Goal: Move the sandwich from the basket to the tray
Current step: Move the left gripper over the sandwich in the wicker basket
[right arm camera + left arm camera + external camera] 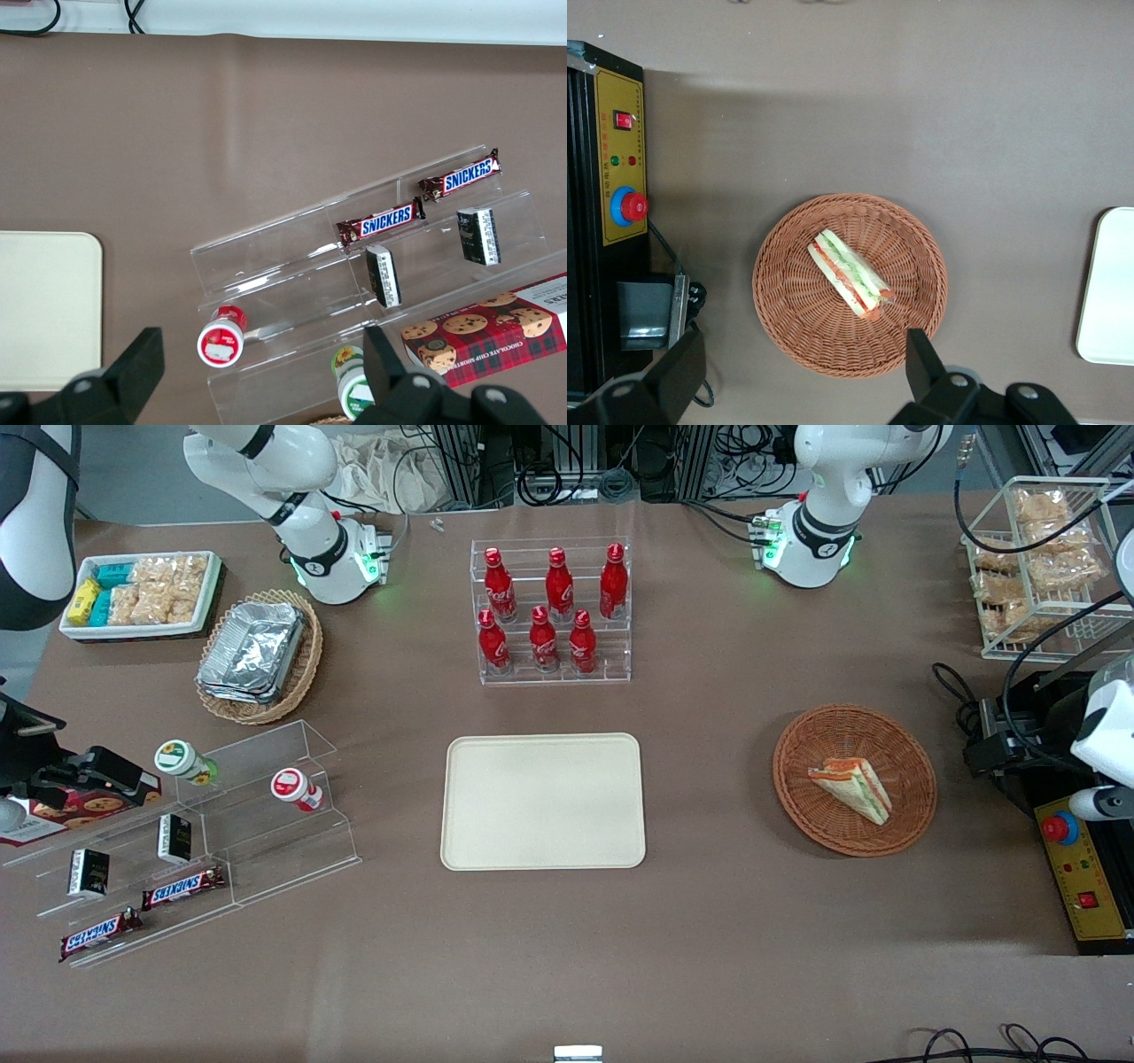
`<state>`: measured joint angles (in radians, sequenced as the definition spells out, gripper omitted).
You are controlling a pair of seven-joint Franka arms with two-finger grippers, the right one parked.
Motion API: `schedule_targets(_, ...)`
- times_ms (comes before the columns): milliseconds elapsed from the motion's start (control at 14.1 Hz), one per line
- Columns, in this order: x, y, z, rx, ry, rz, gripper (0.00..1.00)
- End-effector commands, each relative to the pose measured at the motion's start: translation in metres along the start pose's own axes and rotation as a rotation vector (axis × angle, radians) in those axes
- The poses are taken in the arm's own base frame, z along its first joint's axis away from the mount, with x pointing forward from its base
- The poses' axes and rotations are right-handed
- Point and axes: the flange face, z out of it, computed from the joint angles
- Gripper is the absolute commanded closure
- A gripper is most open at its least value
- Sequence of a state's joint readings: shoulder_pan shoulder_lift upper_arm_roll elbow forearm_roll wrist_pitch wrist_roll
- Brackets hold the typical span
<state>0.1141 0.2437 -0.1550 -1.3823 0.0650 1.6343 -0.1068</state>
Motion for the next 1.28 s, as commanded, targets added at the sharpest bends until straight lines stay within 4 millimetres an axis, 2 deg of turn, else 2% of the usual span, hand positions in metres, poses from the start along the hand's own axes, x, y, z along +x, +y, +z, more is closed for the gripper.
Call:
schedule_targets(0,0.005,0.000,-0.004,-0.005,0.010,0.007,0.00)
schedule_targets(213,0.005,0.002,-0.001,-0.004,0.004,0.008,0.00)
schedule_targets(354,0.003,0.009,0.017,0.002,-0.032,-0.039,0.00)
schedule_targets(496,-0.004,0.023,0.047,-0.019,-0.107,-0.306,0.00)
schedule_targets(567,-0.006,0.035,0.058,-0.013,-0.113,-0.389,0.00)
schedule_targets(780,-0.014,0.054,0.106,0.012,-0.122,-0.586,0.00)
schedule_targets(992,-0.031,0.056,0.156,0.003,-0.077,-0.606,0.00)
schedule_targets(1205,-0.045,0.051,0.196,-0.006,-0.049,-0.621,0.00)
